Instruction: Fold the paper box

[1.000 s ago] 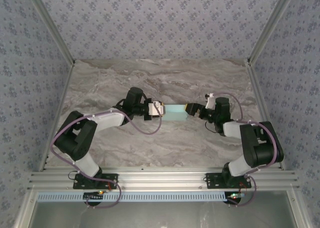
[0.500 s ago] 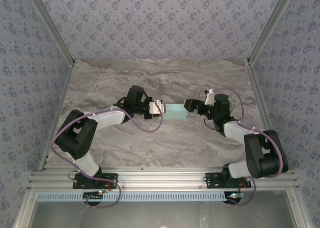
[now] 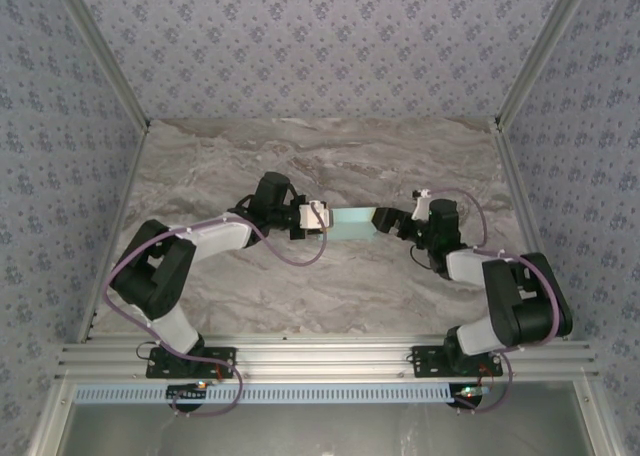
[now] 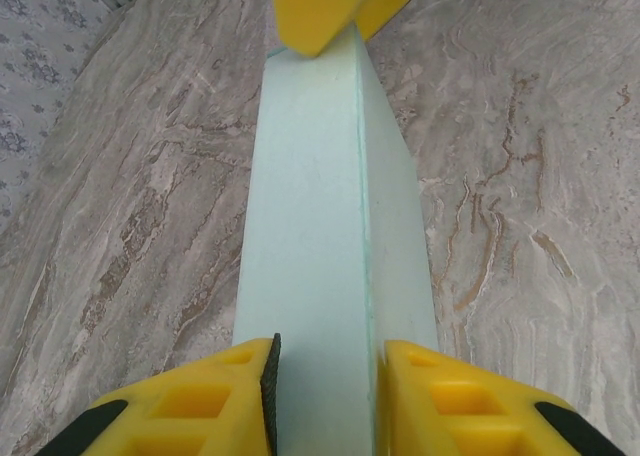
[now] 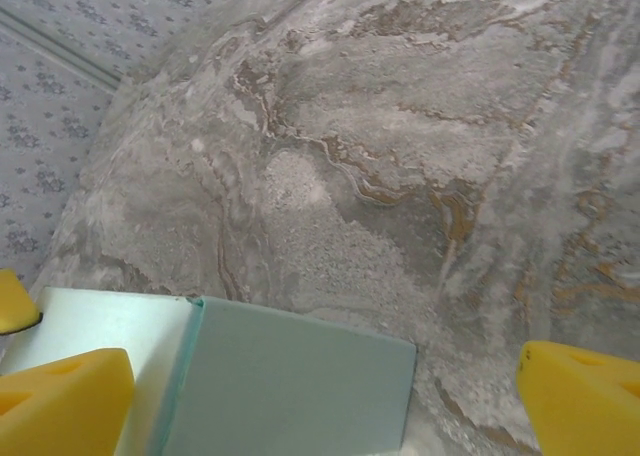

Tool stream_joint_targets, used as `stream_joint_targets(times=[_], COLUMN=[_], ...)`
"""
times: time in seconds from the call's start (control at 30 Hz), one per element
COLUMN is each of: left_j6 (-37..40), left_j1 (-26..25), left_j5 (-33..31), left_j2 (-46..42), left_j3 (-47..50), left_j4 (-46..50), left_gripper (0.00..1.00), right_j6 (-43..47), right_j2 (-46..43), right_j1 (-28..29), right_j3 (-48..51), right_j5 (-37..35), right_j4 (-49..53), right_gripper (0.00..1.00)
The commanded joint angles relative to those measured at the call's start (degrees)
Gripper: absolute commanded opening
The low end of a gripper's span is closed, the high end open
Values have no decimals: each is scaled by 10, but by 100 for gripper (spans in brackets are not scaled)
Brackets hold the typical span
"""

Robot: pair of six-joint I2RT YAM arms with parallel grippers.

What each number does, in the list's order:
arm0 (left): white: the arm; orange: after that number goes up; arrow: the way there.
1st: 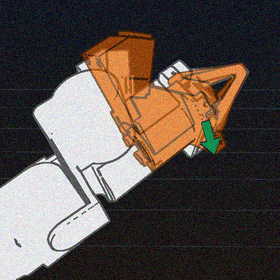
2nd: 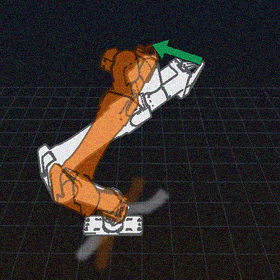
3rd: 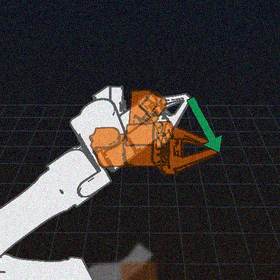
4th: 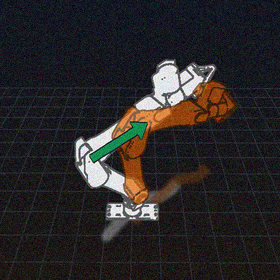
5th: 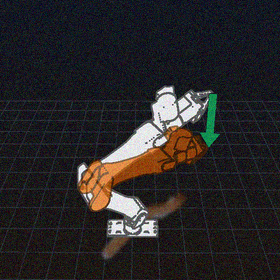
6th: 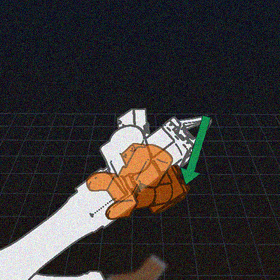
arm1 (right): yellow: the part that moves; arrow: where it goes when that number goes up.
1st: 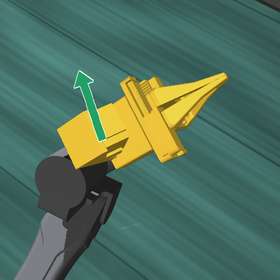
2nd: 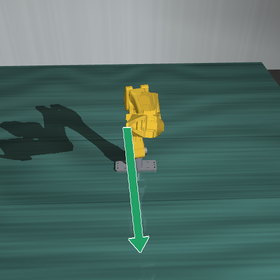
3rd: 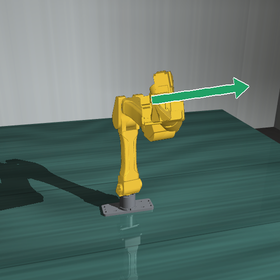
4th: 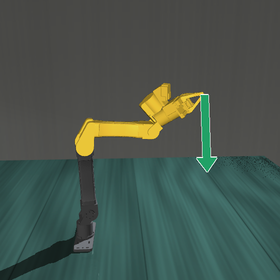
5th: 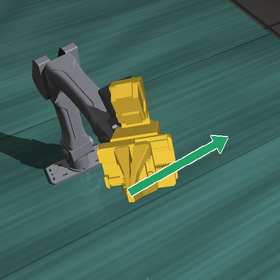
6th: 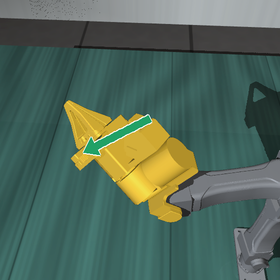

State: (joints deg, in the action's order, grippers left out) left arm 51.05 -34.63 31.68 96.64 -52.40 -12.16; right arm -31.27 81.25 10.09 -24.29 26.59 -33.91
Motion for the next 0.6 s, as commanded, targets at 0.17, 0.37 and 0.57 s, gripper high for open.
stream_joint_targets(times=[0.17, 0.37, 0.57], left_j6=[-10, -9, -4], left_j1=[-6, -6, -6], left_j5=[-34, -35, -30], left_j2=[34, 35, 39], left_j3=[24, 24, 16], left_j4=[133, 130, 146], left_gripper=[31, 32, 32], right_j6=[8, -1, -15], right_j2=[-86, -9, -37], right_j1=[-5, -7, -9], right_j3=[-41, 39, 37], right_j5=[-9, -46, -31], right_j4=[119, 55, 70], right_gripper=[100, 100, 100])
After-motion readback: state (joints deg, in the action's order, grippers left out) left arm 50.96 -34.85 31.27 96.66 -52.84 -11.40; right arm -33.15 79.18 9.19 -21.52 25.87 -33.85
